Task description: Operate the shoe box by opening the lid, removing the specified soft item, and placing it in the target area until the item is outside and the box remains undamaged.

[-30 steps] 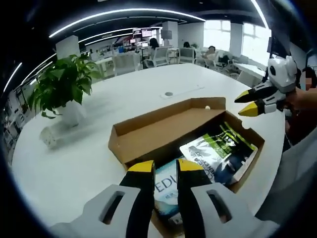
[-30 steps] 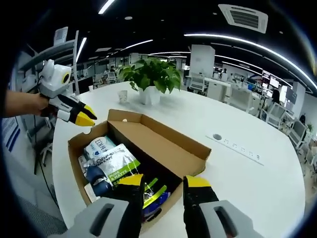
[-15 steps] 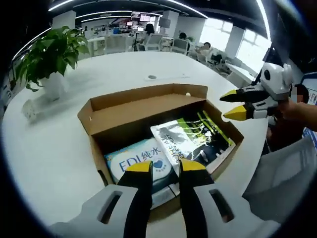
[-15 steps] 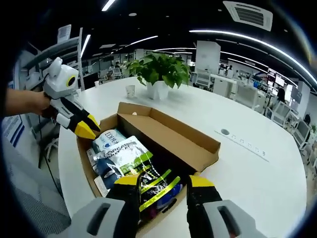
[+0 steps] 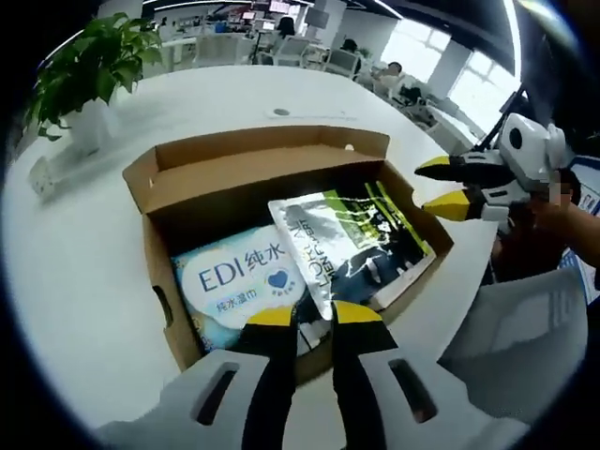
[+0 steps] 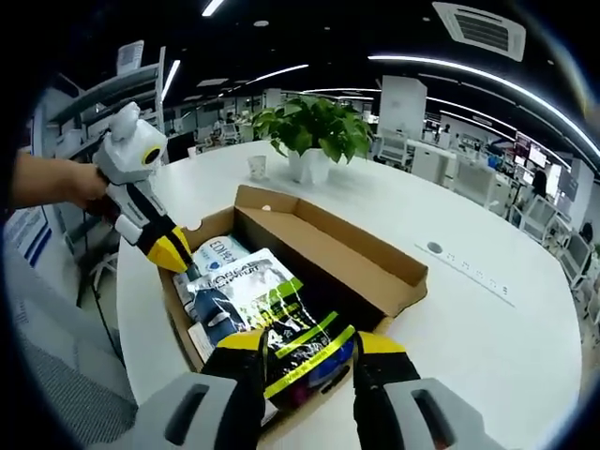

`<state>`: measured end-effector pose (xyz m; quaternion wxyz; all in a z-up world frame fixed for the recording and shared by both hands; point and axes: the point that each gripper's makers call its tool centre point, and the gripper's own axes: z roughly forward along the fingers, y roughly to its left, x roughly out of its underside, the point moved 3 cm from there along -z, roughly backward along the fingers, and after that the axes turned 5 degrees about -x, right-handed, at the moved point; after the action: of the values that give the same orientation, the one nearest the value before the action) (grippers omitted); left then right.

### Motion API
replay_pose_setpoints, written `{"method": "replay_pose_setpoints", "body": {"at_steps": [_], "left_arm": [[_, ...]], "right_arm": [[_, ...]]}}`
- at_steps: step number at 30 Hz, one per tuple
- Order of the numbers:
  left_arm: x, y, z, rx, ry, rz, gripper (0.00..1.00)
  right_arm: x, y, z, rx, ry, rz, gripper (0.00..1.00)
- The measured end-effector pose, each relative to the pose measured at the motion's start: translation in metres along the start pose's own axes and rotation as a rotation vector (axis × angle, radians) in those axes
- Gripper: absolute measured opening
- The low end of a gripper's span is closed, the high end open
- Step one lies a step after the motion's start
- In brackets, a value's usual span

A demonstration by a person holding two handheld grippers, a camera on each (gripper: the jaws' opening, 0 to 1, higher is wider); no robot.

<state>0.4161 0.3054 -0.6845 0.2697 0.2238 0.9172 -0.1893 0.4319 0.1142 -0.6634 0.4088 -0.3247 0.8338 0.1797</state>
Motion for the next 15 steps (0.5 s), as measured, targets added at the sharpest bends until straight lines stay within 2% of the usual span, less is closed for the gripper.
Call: {"method": "replay_pose_setpoints", "body": {"at_steps": [10,15], "left_arm": [[0.005,-0.006,0.012,0.07,0.051,-0.115,0.11],[0.007,-0.011,0.018,0.105,0.075,-0.198,0.1]], "right_arm": [[0.001,0.001,-0.001,-0.008,-0.004,-0.011,0.32],[0.001,0.003,-0.003,-0.019,-0.01,-0.017,0.32]]}}
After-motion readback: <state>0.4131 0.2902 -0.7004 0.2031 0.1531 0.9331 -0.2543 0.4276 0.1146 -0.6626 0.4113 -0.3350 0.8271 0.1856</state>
